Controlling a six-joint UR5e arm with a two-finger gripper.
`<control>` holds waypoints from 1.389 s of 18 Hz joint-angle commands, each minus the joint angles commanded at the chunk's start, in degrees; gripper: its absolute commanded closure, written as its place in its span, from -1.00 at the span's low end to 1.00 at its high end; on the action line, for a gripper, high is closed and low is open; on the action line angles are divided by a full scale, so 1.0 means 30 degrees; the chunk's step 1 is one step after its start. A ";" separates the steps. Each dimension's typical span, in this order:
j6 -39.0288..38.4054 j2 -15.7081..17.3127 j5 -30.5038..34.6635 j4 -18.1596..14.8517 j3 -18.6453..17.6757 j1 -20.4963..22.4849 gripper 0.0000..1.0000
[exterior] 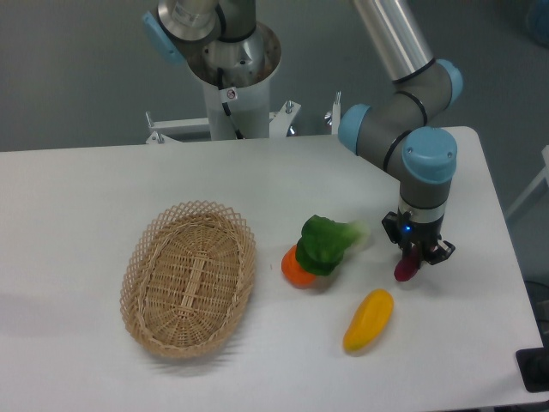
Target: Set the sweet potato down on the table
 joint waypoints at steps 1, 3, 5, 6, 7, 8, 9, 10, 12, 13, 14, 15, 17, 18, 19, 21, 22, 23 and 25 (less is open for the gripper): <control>0.0000 0.0029 0.0000 0.0000 0.0001 0.0000 -0.38; -0.0116 0.0146 0.0029 0.0059 0.0030 -0.0029 -1.00; -0.0263 0.0322 0.0029 0.0030 0.0030 0.0000 -1.00; -0.0438 0.0525 0.0058 0.0029 0.0001 0.0000 -1.00; -0.0904 0.0846 0.0088 0.0000 -0.0115 0.0000 -1.00; -0.1576 0.1111 0.0088 0.0000 -0.0291 -0.0029 -1.00; -0.2133 0.1113 0.0059 0.0029 -0.0321 -0.0029 -1.00; -0.2226 0.1142 0.0117 0.0029 -0.0206 -0.0029 -1.00; -0.2198 0.1375 0.0030 0.0029 0.0117 -0.0029 -1.00; -0.2198 0.1609 0.0000 0.0000 0.0263 -0.0029 -1.00; -0.2285 0.1930 0.0000 0.0000 0.0293 -0.0029 -1.00; -0.2285 0.2340 0.0000 -0.0116 0.0352 0.0000 -1.00; -0.2139 0.3335 0.0087 -0.0437 0.0468 0.0175 -1.00; -0.2110 0.3746 0.0117 -0.0845 0.0556 0.0263 -1.00; -0.1878 0.4127 0.0117 -0.1343 0.0731 0.0496 -1.00; -0.0216 0.4656 0.0117 -0.2863 0.1228 0.1022 -1.00; 0.1129 0.4774 0.0117 -0.3741 0.1405 0.1489 -1.00; 0.2505 0.4862 0.0117 -0.4591 0.1639 0.1900 -1.00; 0.5084 0.5416 0.0117 -0.6290 0.2108 0.2662 -1.00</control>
